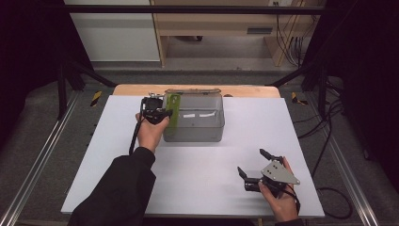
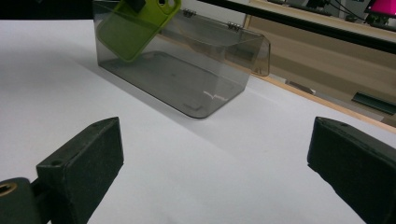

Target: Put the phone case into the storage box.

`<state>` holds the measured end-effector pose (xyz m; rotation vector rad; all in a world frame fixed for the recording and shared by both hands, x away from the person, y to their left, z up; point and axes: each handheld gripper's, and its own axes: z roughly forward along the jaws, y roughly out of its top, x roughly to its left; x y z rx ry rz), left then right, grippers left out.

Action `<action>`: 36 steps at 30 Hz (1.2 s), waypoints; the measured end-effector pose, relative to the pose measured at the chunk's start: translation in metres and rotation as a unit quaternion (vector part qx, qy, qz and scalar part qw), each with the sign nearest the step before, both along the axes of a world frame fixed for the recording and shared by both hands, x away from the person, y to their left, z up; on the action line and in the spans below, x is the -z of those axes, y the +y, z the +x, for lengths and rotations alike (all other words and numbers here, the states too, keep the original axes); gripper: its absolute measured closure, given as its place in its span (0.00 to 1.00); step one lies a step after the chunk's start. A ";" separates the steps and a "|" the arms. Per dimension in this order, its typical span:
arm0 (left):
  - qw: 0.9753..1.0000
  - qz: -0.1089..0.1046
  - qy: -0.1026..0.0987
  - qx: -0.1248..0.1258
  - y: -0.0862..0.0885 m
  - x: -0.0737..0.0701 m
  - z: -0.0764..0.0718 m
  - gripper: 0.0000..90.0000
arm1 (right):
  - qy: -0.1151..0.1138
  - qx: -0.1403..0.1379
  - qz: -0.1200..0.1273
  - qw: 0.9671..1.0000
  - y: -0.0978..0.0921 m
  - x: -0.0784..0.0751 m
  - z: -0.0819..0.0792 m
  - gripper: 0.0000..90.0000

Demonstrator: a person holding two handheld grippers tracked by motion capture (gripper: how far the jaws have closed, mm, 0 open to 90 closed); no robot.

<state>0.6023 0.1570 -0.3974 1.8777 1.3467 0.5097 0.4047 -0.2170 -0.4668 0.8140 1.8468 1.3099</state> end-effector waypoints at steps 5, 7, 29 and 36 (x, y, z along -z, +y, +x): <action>1.000 0.005 0.001 0.002 -0.002 0.000 -0.001 0.86 | 0.001 -0.001 0.001 1.000 0.000 0.000 0.000 0.04; 1.000 0.006 0.002 0.002 -0.002 0.000 -0.001 0.86 | 0.001 -0.001 0.000 1.000 0.000 0.000 0.000 0.04; 1.000 0.005 0.008 -0.004 -0.006 0.002 -0.001 0.86 | 0.005 0.002 0.004 1.000 -0.001 0.000 -0.001 0.04; 1.000 0.011 0.010 -0.017 -0.005 0.002 -0.002 0.85 | 0.007 0.003 0.003 1.000 -0.001 0.000 0.000 0.04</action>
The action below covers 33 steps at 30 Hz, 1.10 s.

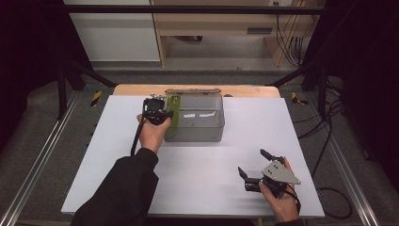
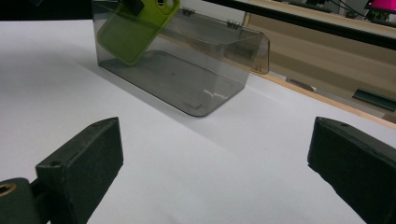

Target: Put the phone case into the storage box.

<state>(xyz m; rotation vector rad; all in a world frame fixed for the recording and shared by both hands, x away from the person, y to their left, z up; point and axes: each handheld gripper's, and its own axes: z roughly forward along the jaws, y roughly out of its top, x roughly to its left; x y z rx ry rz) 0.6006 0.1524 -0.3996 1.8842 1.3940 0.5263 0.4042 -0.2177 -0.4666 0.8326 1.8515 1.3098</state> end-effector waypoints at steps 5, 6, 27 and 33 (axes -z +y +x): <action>1.000 -0.008 -0.003 -0.009 0.004 0.000 0.000 0.84 | 0.001 0.000 0.000 1.000 0.000 0.000 0.000 0.04; 1.000 -0.008 -0.004 -0.009 0.004 0.000 0.000 0.84 | 0.001 0.000 -0.001 1.000 0.000 0.000 0.000 0.04; 0.999 0.030 -0.043 -0.011 -0.002 0.002 0.000 0.78 | 0.003 -0.001 -0.001 1.000 0.000 0.001 0.000 0.04; 0.997 0.044 -0.060 -0.006 -0.003 0.002 0.001 0.75 | 0.004 -0.001 -0.001 1.000 0.001 0.001 0.001 0.04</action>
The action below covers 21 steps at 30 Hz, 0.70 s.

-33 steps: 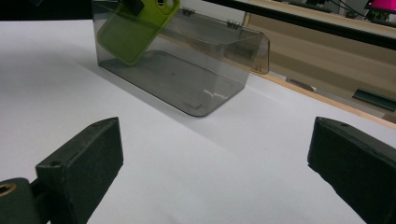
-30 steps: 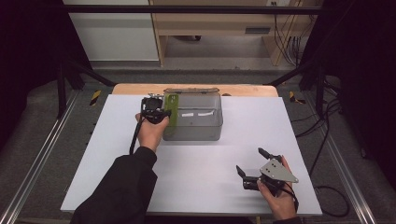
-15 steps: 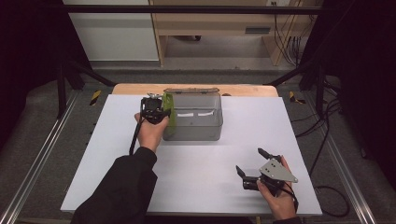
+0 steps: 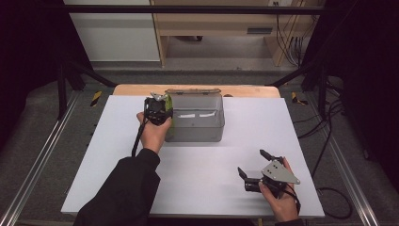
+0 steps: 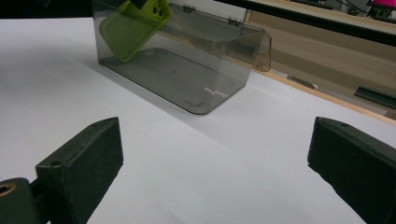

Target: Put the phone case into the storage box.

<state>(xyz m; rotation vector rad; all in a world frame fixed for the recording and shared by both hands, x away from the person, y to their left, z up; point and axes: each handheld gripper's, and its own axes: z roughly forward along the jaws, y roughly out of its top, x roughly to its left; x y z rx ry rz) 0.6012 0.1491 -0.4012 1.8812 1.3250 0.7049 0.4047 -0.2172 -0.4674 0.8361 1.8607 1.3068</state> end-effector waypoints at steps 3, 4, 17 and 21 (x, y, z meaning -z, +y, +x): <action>1.000 -0.002 -0.004 0.000 0.001 0.000 0.000 0.77 | 0.000 0.000 0.000 1.000 0.000 0.000 0.000 0.04; 1.000 -0.002 -0.004 0.000 0.001 0.000 0.000 0.77 | 0.000 0.000 0.000 1.000 0.000 0.000 0.000 0.04; 0.998 -0.023 -0.050 0.023 0.001 -0.011 -0.007 0.66 | 0.000 0.000 0.000 1.000 0.000 0.000 0.000 0.04; 0.997 -0.024 -0.067 0.033 -0.004 -0.014 -0.011 0.61 | 0.000 0.000 0.000 1.000 0.000 0.000 0.000 0.04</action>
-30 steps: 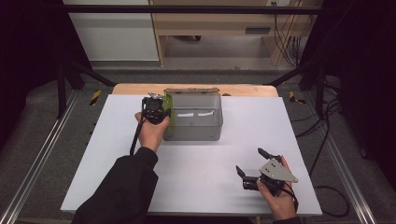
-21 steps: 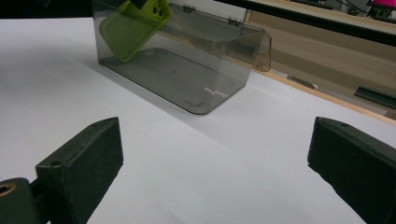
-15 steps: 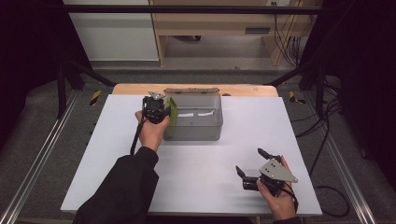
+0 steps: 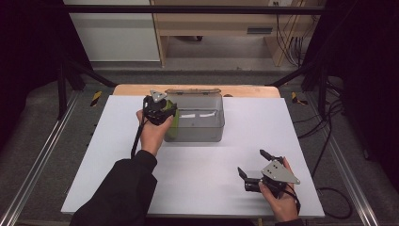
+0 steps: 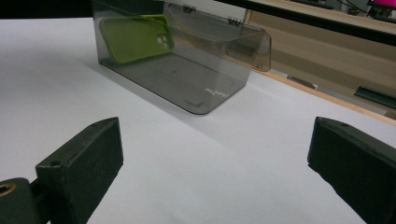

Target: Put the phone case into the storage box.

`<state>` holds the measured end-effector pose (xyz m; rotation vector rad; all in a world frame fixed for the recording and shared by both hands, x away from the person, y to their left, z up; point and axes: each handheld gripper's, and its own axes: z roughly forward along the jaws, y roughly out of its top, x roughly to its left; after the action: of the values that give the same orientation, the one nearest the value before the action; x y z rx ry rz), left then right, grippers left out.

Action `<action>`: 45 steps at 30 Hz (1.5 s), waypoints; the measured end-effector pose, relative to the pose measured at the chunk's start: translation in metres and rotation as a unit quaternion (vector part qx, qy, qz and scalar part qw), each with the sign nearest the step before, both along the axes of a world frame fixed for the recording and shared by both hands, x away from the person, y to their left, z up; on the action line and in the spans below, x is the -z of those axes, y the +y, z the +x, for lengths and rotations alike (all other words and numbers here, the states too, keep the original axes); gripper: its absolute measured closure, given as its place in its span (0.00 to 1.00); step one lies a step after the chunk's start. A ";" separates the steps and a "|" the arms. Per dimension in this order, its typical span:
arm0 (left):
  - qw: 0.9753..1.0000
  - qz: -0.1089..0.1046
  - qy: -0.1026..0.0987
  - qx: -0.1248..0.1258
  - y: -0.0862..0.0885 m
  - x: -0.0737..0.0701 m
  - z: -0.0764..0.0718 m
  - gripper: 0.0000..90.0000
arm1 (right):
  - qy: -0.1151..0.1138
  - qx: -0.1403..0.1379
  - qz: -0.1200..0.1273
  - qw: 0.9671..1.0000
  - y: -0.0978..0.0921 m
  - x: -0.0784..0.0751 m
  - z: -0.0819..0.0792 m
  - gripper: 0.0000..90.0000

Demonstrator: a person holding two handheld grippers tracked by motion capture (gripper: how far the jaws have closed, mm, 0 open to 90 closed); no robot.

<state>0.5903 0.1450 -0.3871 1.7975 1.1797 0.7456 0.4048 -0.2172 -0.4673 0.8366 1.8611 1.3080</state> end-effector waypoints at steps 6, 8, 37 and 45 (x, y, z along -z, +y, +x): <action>1.000 -0.001 -0.022 0.014 -0.009 -0.003 -0.005 0.54 | 0.000 0.001 0.000 1.000 0.000 0.000 0.000 0.04; 0.999 -0.001 -0.027 0.021 -0.011 -0.004 -0.007 0.54 | 0.000 0.000 0.000 1.000 0.000 0.000 0.000 0.04; 0.995 -0.016 -0.049 0.084 -0.034 -0.005 -0.021 0.25 | 0.001 0.001 0.000 1.000 0.001 0.000 -0.002 0.04; 0.995 -0.022 -0.052 0.084 -0.032 -0.006 -0.020 0.17 | 0.001 0.000 -0.002 1.000 0.001 0.000 -0.002 0.04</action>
<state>0.5699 0.1131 -0.3815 1.7734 0.9569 0.7013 0.4032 -0.2164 -0.4675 0.8361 1.8651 1.3047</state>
